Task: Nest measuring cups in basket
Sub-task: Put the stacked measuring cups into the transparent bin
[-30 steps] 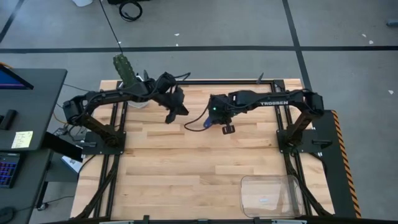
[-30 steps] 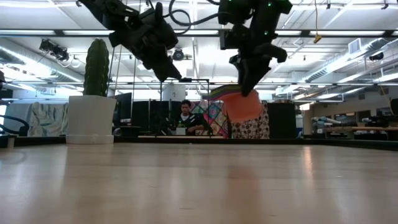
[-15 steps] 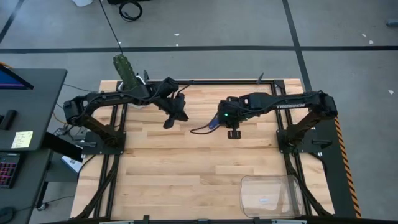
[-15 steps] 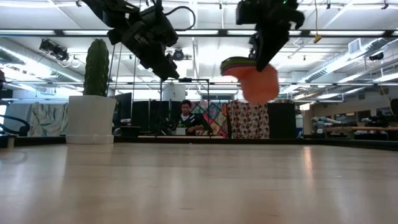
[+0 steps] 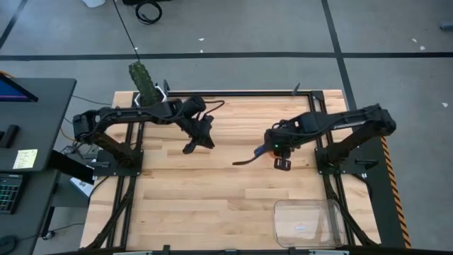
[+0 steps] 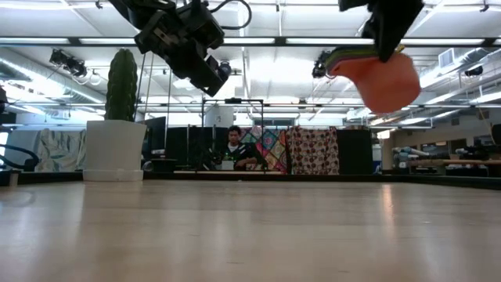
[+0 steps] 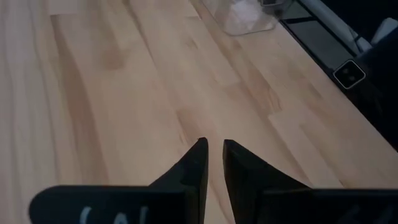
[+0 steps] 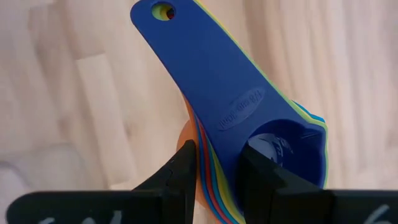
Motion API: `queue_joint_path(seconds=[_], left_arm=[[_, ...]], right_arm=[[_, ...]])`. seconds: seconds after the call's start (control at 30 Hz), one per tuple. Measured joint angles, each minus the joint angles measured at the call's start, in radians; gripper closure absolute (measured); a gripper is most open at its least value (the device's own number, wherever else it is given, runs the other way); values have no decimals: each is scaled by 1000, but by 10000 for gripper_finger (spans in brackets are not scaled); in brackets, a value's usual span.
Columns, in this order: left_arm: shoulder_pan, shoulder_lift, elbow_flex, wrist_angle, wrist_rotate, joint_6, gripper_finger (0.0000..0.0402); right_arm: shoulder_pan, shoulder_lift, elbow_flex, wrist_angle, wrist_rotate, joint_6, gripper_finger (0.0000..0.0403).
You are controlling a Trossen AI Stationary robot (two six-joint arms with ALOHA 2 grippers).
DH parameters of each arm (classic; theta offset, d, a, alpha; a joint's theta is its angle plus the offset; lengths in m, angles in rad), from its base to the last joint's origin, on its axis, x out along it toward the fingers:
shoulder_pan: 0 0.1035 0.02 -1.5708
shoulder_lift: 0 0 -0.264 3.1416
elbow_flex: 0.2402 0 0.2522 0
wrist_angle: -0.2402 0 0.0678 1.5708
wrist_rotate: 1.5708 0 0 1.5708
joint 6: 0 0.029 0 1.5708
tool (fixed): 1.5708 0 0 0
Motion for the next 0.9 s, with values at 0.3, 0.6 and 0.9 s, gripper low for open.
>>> queue_joint_path(seconds=[0.3, 0.6, 0.9], left_arm=[[-45, 0, 0, 1, 1, 24, 349], [-51, 0, 0, 7, 0, 24, 349], [-50, 0, 0, 22, -1, 21, 349]], right_arm=[[121, -13, 0, -73, -85, 154, 309], [214, -12, 0, -130, -170, 326, 311], [286, -12, 0, -138, -195, 368, 311]])
